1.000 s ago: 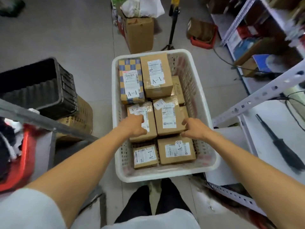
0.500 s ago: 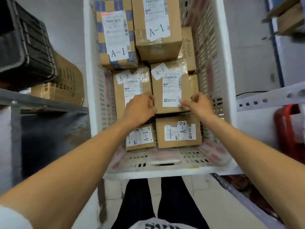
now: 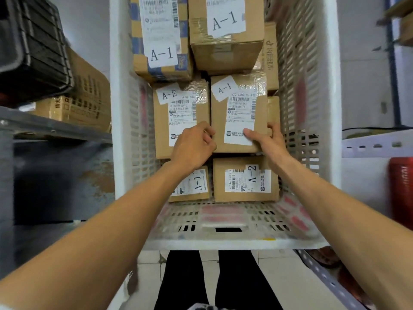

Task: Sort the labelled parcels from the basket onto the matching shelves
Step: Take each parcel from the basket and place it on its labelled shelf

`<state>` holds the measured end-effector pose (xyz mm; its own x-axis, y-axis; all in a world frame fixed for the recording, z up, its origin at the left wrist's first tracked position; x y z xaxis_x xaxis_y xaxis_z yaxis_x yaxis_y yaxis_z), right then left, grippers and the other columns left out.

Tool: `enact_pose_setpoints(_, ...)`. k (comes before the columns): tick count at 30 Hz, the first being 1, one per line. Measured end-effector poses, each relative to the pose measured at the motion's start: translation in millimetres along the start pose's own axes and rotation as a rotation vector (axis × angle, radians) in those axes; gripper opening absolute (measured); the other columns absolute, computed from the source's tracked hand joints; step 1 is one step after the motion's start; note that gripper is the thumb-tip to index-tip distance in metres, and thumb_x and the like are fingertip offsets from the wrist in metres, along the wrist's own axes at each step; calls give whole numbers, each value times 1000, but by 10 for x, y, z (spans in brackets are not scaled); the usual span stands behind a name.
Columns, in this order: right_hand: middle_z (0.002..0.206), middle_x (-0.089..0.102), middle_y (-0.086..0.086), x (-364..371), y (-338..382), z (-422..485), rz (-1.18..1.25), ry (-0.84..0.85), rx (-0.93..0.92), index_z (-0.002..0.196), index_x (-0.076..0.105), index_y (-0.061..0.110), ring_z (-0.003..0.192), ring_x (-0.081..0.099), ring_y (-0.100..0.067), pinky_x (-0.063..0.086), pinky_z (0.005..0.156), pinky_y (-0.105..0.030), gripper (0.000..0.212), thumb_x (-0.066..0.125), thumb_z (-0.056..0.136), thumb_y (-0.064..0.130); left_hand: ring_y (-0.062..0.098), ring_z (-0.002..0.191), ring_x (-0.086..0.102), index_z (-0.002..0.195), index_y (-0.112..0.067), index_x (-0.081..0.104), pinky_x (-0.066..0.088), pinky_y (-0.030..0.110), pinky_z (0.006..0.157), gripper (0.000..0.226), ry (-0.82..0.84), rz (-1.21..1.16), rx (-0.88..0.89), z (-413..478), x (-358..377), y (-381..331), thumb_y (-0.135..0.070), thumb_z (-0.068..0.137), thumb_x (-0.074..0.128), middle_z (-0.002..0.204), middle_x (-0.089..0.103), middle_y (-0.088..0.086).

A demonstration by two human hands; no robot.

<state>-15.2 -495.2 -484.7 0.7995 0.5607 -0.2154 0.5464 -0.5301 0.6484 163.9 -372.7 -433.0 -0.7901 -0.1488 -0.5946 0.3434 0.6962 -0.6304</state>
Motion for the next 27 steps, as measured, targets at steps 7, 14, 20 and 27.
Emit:
enact_pose_setpoints(7, 121, 64, -1, -163, -288, -265, -38, -20, -22, 136, 44, 14, 104, 63, -14, 53, 83, -24, 67, 76, 78, 4, 14, 78, 61, 98, -20, 59, 55, 41, 78, 20, 25, -58, -24, -71, 173, 11, -11, 81, 59, 84, 63, -6)
enact_pose_setpoints(14, 119, 64, -3, -276, -272, -401, -59, -26, -63, 130, 49, 12, 102, 62, -15, 53, 91, -33, 57, 71, 80, -4, 21, 114, 53, 134, -15, 36, 48, 43, 96, 74, 118, -136, 3, -111, 461, -105, -29, 75, 78, 127, 51, 4)
enact_pose_setpoints(20, 118, 64, 2, -215, -99, -538, -71, 26, -66, 129, 42, 17, 102, 63, -12, 52, 94, -36, 76, 86, 67, 18, 18, 108, 55, 112, -15, 32, 48, 25, 76, 65, 95, -306, -82, -182, 257, -159, -22, 71, 83, 116, 54, -1)
enact_pose_setpoints(27, 112, 61, 14, -127, 986, -918, -45, 76, -292, 133, 33, 25, 101, 61, -4, 52, 79, -16, 79, 83, 72, 17, 23, 120, 52, 144, -30, 20, 46, 48, 101, 97, 69, -515, -12, -276, -467, -683, -20, 71, 83, 136, 48, 5)
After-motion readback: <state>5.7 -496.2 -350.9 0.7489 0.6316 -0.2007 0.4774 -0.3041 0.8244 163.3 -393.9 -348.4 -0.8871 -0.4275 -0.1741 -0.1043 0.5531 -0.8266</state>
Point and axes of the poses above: each hand's wrist, its own z-axis towards the middle knuckle, its own x-axis out of the palm, y = z × x, the point moved 10 cm from there along z, towards the middle knuckle
